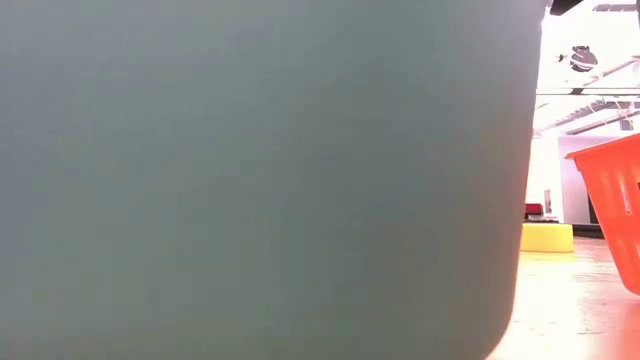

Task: Pick and place Stapler, Stapler remover, tape
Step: Put the light green stapler into the green bin, then put the yellow tape into the transparent bin

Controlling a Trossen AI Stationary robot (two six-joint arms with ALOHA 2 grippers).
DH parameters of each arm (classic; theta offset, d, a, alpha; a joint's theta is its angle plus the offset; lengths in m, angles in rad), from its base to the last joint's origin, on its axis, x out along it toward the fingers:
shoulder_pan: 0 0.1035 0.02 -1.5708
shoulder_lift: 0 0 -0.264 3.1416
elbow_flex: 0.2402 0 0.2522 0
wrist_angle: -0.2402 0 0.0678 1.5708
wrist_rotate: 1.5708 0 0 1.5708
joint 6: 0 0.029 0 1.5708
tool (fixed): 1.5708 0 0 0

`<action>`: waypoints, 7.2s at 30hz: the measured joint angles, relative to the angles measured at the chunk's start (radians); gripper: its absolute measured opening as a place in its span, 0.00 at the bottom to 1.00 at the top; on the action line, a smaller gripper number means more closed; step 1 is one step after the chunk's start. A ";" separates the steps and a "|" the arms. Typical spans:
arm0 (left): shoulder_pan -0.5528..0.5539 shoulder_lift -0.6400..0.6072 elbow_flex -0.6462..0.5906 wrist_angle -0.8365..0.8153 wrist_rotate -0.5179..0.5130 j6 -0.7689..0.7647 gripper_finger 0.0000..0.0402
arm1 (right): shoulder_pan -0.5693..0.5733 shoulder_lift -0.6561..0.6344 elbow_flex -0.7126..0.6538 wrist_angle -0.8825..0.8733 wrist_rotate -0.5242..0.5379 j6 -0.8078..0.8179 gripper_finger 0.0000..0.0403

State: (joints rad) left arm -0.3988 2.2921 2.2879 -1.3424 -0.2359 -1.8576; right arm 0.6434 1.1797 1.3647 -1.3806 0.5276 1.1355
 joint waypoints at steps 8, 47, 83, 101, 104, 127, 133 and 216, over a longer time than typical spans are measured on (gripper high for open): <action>0.013 -0.001 -0.089 0.109 0.040 0.048 0.30 | 0.000 0.000 0.000 0.000 0.018 -0.024 0.00; 0.050 -0.001 -0.246 0.223 0.139 0.118 0.59 | 0.000 0.000 0.000 0.001 0.021 -0.026 0.00; 0.105 -0.416 -0.178 -0.181 -0.270 0.465 0.24 | -0.025 0.000 -0.032 0.071 -0.041 -0.217 0.02; 0.312 -0.529 -0.450 -0.207 -0.159 0.844 0.24 | -0.364 0.001 -0.475 0.523 -0.353 -0.129 0.24; 0.315 -0.530 -0.524 -0.166 -0.120 0.873 0.24 | -0.415 0.001 -0.536 0.588 -0.387 -0.177 0.27; 0.202 -0.535 -0.604 -0.065 -0.088 0.824 0.24 | -0.498 0.150 -0.689 0.824 -0.521 -0.209 0.30; 0.200 -0.535 -0.604 -0.062 -0.106 0.836 0.24 | -0.497 0.153 -0.691 0.815 -0.497 -0.211 0.28; 0.201 -0.535 -0.603 0.007 -0.132 0.924 0.24 | -0.486 0.275 -0.612 0.750 -0.448 -0.148 0.26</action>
State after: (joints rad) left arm -0.1980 1.7569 1.6844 -1.3357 -0.3677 -0.9339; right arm 0.1574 1.4544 0.7530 -0.6308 0.0792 0.9879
